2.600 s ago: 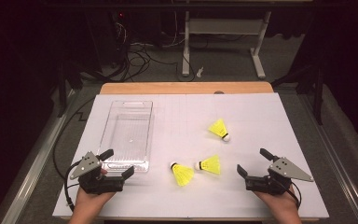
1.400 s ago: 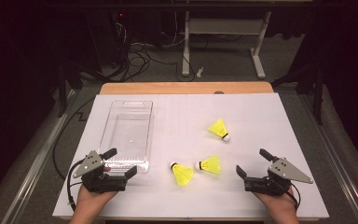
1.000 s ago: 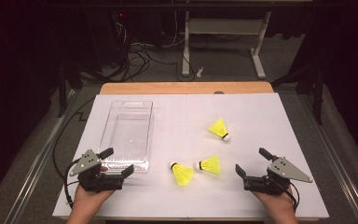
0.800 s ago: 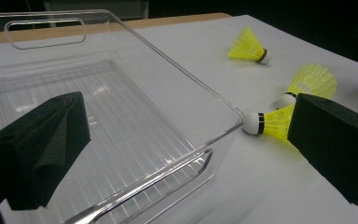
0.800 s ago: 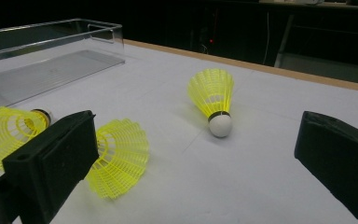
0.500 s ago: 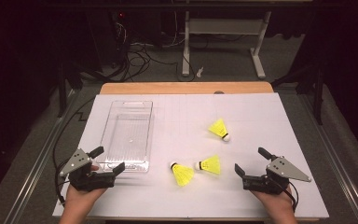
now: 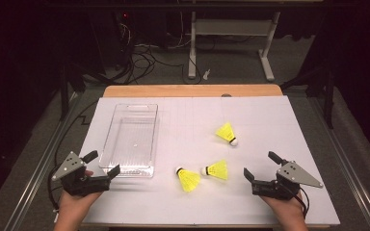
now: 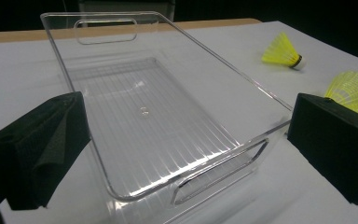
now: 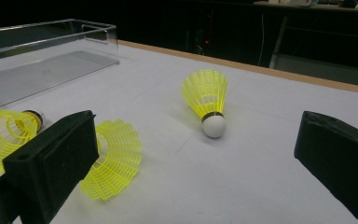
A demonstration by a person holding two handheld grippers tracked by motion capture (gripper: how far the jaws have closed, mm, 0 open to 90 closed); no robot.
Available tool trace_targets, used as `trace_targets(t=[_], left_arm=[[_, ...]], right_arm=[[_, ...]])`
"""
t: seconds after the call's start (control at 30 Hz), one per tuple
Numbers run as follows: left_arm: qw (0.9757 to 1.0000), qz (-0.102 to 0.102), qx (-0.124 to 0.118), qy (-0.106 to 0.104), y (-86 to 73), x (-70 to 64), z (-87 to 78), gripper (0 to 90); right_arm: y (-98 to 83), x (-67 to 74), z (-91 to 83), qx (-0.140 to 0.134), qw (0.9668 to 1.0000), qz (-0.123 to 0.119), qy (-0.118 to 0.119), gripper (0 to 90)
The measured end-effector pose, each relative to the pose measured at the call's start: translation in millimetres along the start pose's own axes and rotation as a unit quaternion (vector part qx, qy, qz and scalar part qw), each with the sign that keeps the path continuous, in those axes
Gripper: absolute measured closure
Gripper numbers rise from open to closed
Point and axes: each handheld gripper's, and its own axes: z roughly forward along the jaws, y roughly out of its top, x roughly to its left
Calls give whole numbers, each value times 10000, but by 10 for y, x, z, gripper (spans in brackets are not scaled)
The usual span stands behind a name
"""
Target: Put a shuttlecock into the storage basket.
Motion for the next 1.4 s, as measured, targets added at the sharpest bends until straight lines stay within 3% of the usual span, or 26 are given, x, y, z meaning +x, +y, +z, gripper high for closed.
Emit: trace_targets(t=[0.17,0.33,0.73,1.13,1.4], left_arm=[[9999,4,-61,91,39,81,-59,2],[9996,-181,-167,141,87,154,-101,2],[9992,-213,-181,278,49,152,-140,2],[9986,-177,48,489,21,171,-161,5],[9974,-102,423,579,-29,183,-108,5]], right_arm=[[-15,-4,3,22,10000,-33,2,2],[-21,-14,-5,-4,10000,-28,-17,2],[-37,-16,12,31,10000,-28,-13,2],[-49,-26,18,36,10000,-4,5,2],[-48,-31,21,15,10000,20,27,2]])
